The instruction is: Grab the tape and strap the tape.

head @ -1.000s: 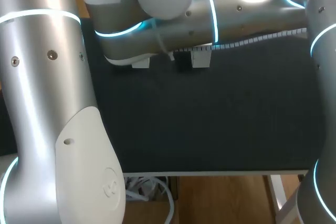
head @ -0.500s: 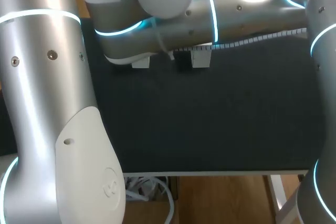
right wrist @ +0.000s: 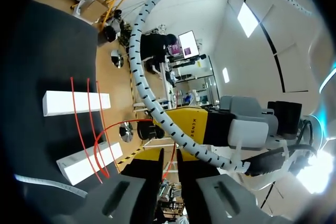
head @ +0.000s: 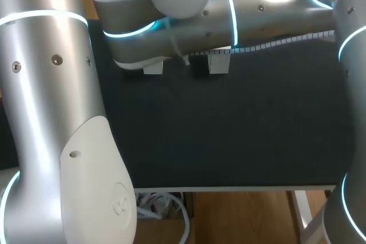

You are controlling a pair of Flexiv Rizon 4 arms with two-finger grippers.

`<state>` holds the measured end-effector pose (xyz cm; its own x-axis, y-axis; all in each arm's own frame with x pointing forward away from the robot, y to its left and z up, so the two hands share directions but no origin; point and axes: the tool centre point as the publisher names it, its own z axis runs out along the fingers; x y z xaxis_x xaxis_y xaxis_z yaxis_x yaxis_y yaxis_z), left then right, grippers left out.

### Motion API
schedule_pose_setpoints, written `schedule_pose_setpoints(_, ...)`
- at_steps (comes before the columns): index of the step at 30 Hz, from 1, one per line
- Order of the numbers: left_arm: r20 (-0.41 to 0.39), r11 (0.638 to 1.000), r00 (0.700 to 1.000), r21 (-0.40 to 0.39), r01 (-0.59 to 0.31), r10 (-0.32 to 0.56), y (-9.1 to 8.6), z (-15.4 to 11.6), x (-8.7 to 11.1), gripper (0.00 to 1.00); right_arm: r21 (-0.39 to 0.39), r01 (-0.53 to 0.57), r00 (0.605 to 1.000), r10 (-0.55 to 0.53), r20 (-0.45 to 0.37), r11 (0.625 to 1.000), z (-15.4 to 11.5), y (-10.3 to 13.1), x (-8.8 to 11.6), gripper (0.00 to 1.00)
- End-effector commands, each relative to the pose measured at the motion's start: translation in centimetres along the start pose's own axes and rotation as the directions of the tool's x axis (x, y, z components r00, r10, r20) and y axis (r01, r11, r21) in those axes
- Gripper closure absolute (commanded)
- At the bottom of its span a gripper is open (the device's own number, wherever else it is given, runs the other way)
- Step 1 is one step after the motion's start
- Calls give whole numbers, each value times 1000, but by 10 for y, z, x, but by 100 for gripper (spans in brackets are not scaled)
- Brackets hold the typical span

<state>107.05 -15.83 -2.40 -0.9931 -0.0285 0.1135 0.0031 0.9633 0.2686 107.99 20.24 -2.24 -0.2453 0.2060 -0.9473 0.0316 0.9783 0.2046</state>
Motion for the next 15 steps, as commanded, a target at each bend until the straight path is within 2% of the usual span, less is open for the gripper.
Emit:
schedule_pose_setpoints(1, -397, 1000, 918, -14, -1, -4, -5, -6, -6, 100, -2, 3, 1000, -3, -10, 1000, -2, -2, -2, 76)
schedule_pose_setpoints(6, -397, 1000, 918, -14, -1, -4, -5, -6, -6, 100, -12, 7, 1000, -8, -12, 1000, -4, -4, -2, 79)
schedule_pose_setpoints(13, -397, 1000, 918, -14, -1, -4, -5, -6, -6, 100, -54, 23, 999, -25, -41, 998, -16, -2, 4, 78)
schedule_pose_setpoints(14, -397, 1000, 918, -14, -1, -4, -5, -6, -6, 100, -66, 26, 998, -29, -49, 998, -19, -1, 6, 80)
schedule_pose_setpoints(15, -397, 1000, 918, -14, -1, -4, -5, -6, -6, 100, -71, 29, 998, -33, -55, 997, -21, -2, 8, 89)
